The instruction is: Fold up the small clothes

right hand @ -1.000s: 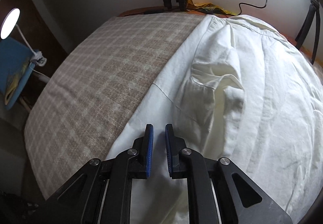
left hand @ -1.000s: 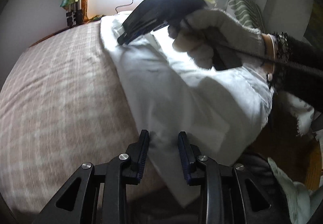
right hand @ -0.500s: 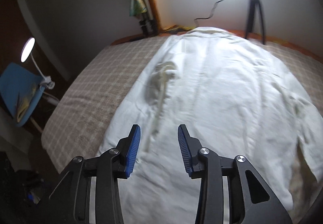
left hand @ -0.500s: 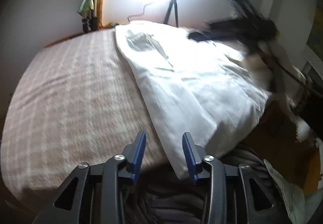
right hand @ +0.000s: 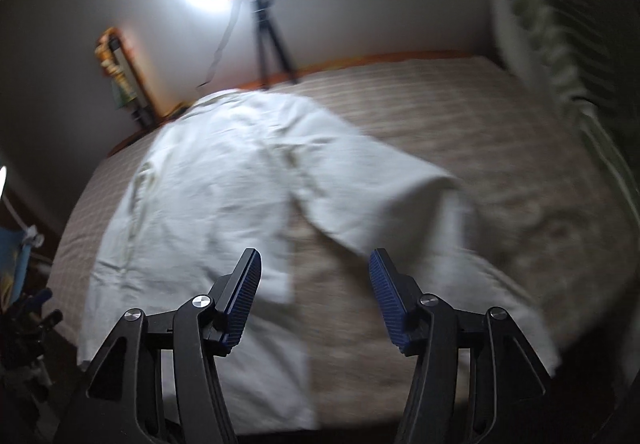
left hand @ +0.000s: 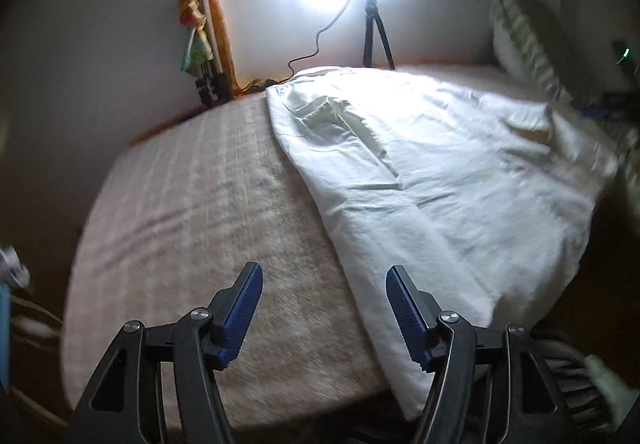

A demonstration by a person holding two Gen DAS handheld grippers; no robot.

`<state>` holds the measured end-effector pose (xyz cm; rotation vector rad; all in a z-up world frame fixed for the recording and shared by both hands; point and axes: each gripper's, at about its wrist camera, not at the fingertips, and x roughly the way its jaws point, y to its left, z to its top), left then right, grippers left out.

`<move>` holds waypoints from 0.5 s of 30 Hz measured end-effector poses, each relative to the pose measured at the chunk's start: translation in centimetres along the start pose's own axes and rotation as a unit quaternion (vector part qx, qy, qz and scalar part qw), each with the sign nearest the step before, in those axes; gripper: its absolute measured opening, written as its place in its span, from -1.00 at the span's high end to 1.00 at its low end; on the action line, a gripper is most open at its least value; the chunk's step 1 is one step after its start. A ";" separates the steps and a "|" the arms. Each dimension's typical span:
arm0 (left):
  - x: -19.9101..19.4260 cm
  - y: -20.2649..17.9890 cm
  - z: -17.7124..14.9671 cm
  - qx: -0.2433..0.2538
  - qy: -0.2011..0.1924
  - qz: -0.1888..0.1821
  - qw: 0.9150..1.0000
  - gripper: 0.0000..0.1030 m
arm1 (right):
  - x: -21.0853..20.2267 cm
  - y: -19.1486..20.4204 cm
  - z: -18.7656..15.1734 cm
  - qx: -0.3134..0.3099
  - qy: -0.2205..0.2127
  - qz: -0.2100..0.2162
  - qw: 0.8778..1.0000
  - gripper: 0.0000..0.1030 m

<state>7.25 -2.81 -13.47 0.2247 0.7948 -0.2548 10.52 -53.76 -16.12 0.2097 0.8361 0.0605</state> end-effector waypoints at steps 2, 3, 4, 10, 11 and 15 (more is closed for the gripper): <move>0.4 -0.4 0.2 0.010 0.004 0.001 1.000 -0.28 | -1.1 -3.4 -0.4 0.035 -0.001 -0.019 0.999 -0.09; 0.6 -0.5 0.3 0.010 0.006 0.000 1.000 -0.28 | -1.6 -4.8 -0.7 0.051 0.000 -0.026 0.998 -0.09; 0.8 -0.6 0.5 0.005 0.007 -0.003 1.000 -0.28 | -2.0 -6.3 -1.1 0.068 0.003 -0.034 0.997 -0.09; 0.0 -1.7 2.2 -0.054 -0.002 -0.070 0.996 -0.28 | -2.0 -14.1 -4.1 0.211 0.028 -0.039 0.976 -0.09; 0.0 -2.1 2.6 -0.060 -0.001 -0.083 0.995 -0.28 | -1.9 -15.1 -4.7 0.239 0.030 -0.031 0.970 -0.09; 0.0 -4.7 4.6 -0.056 -0.003 -0.130 0.990 -0.28 | -0.9 -17.6 -6.8 0.319 0.047 0.026 0.946 -0.09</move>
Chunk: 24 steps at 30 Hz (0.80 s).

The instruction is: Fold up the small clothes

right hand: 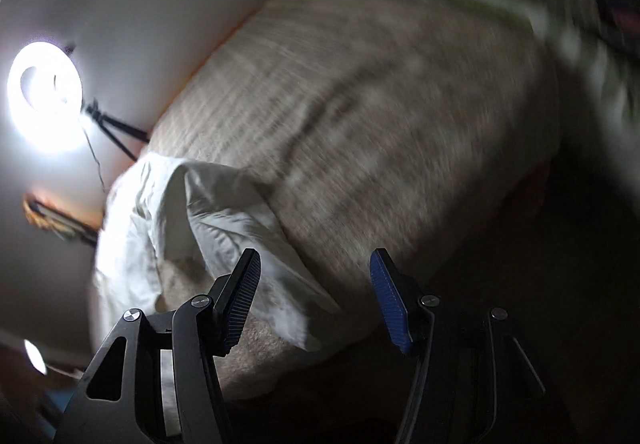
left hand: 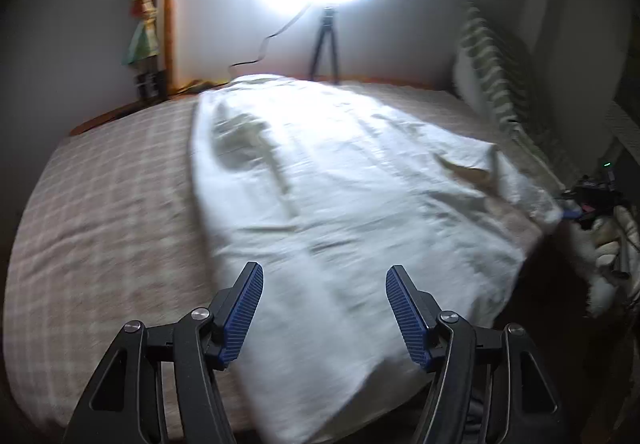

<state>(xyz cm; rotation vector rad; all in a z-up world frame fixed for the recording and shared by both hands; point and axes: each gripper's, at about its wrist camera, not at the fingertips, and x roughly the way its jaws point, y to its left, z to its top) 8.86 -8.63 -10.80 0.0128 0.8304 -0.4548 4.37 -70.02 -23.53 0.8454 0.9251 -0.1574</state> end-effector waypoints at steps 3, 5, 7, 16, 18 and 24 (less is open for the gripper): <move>0.7 -2.1 1.1 0.011 -0.003 -0.020 1.000 -0.28 | 0.9 -0.6 -0.5 0.032 0.024 0.042 0.998 -0.09; 1.3 -3.0 1.7 0.014 -0.002 -0.032 0.999 -0.28 | 1.2 -0.4 -0.6 0.040 0.024 0.064 0.997 0.16; 1.8 -3.8 2.1 0.018 0.000 -0.038 0.999 -0.28 | 1.2 0.2 -0.5 0.033 0.017 0.069 0.997 0.61; 4.0 -4.8 3.2 -0.022 0.011 -0.072 0.997 -0.22 | -2.2 10.5 -3.9 -0.205 -0.086 0.016 0.975 0.90; 4.5 -4.7 3.3 -0.036 0.014 -0.075 0.996 -0.16 | -2.8 13.0 -6.1 -0.265 -0.091 0.035 0.959 0.91; 6.1 -4.3 3.4 -0.078 0.021 -0.088 0.993 -0.12 | -1.3 20.0 -14.2 -0.438 -0.025 0.092 0.894 0.91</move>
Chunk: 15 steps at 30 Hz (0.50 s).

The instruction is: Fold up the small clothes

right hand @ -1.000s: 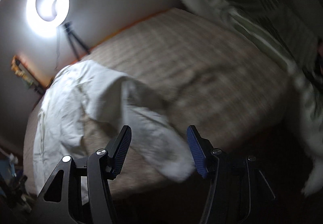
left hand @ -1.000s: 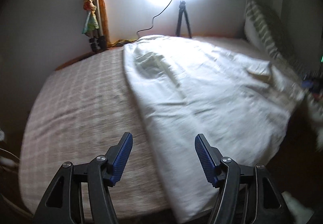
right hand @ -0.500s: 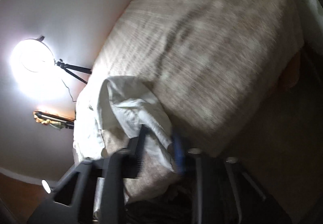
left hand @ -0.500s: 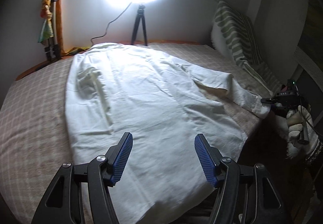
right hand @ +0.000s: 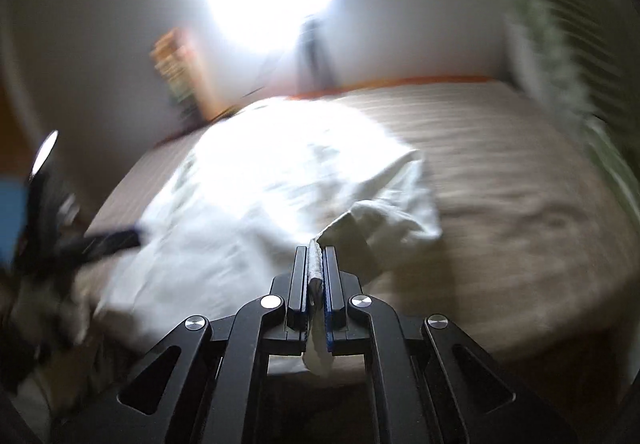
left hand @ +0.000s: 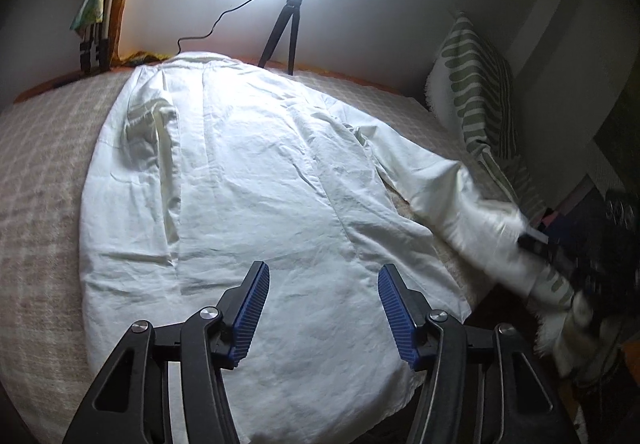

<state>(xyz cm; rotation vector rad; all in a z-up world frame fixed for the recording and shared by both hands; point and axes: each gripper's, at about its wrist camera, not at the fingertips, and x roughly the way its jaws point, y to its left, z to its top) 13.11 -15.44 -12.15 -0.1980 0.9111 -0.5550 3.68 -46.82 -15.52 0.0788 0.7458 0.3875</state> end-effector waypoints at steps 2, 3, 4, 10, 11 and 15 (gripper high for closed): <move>0.5 0.1 -0.2 -0.011 0.005 -0.007 1.000 -0.11 | 1.3 2.2 -0.6 -0.034 0.026 0.030 0.999 0.91; 0.6 0.0 -0.2 -0.012 0.007 -0.009 1.000 -0.12 | 2.1 3.1 -0.9 -0.051 0.040 0.039 0.997 0.91; 0.9 -0.1 -0.3 -0.012 0.011 -0.013 1.000 -0.12 | 2.5 3.6 -1.3 -0.063 0.050 0.041 0.996 0.90; 2.3 -1.6 -0.8 -0.009 0.027 -0.042 0.999 -0.13 | 2.5 4.0 -1.8 -0.090 0.094 0.071 0.989 0.52; 2.5 -1.8 -0.9 -0.011 0.028 -0.047 0.998 -0.14 | 1.9 3.7 -1.7 -0.086 0.094 0.081 0.989 0.52; 4.0 -3.1 -1.3 -0.019 0.045 -0.076 0.996 -0.19 | -0.6 2.5 -1.1 -0.080 0.077 0.084 0.990 0.39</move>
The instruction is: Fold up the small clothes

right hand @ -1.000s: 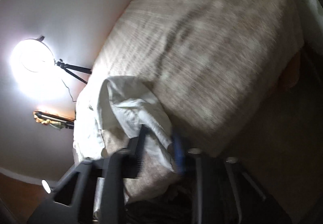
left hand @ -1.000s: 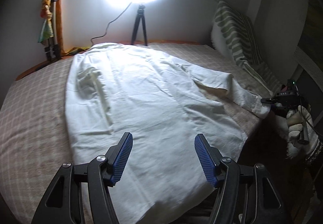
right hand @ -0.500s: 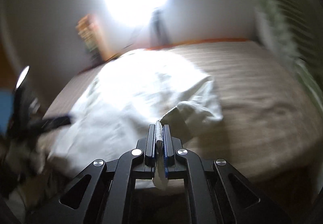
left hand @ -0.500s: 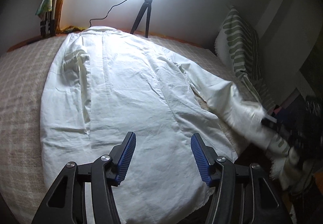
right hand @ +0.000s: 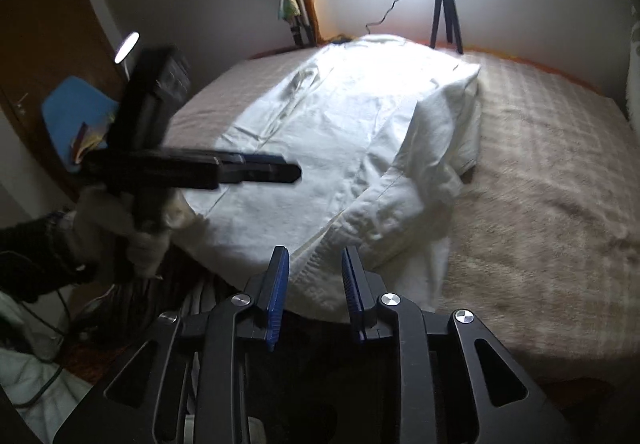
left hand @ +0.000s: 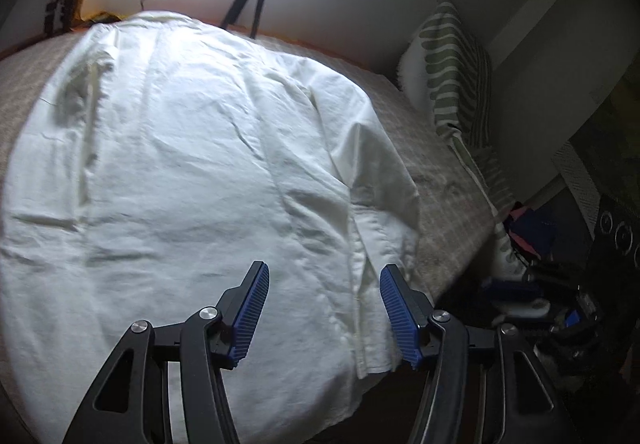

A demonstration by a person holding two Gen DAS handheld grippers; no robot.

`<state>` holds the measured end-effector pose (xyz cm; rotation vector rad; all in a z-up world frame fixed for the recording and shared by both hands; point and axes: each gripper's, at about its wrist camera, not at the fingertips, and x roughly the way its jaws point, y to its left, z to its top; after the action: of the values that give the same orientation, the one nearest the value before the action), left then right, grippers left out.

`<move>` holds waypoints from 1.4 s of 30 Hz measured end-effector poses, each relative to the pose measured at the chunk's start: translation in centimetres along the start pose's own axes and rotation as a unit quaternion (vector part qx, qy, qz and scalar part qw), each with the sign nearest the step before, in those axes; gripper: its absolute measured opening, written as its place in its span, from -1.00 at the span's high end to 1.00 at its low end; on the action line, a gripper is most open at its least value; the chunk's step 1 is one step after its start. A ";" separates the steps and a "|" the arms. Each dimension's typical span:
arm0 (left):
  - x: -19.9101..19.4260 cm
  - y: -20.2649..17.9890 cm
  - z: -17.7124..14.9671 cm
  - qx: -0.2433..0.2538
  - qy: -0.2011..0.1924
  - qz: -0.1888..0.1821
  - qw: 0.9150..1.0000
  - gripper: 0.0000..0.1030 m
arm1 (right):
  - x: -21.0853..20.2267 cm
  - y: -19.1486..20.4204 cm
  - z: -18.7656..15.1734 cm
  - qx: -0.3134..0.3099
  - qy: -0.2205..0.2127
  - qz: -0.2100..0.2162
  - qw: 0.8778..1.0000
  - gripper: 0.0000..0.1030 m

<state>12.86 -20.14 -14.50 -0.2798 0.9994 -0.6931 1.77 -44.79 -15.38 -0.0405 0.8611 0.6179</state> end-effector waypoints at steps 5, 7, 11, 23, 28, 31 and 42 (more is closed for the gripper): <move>1.7 -2.4 -1.2 0.015 0.020 -0.023 0.999 -0.30 | -0.2 -3.7 3.5 0.046 -0.020 -0.026 0.998 0.25; 2.3 -3.6 -1.6 0.040 0.024 -0.014 0.999 -0.31 | 0.7 -5.8 5.7 0.066 -0.022 -0.023 0.997 0.24; 4.2 -5.1 -2.1 0.075 0.048 0.022 0.996 0.31 | 4.3 -10.6 10.0 0.133 -0.016 -0.010 0.991 0.24; 3.9 -3.3 -2.2 0.048 0.052 -0.035 0.997 0.87 | 15.0 -15.6 17.0 0.183 0.039 -0.046 0.981 0.94; 3.2 -1.9 -2.5 0.007 0.055 -0.080 0.995 0.88 | 16.8 -10.7 19.7 0.089 0.065 -0.045 0.993 0.95; 2.9 -0.9 -2.9 -0.011 0.057 -0.082 0.995 0.81 | 19.8 -9.4 19.9 0.066 0.101 -0.042 0.992 0.91; -0.1 1.3 -3.0 -0.037 0.049 -0.072 0.996 0.20 | 12.2 -9.9 17.5 0.093 0.064 -0.019 0.993 0.47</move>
<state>10.79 -18.88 -16.70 -0.3876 1.1082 -0.8083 25.18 -42.14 -14.64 0.0728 1.0371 0.5003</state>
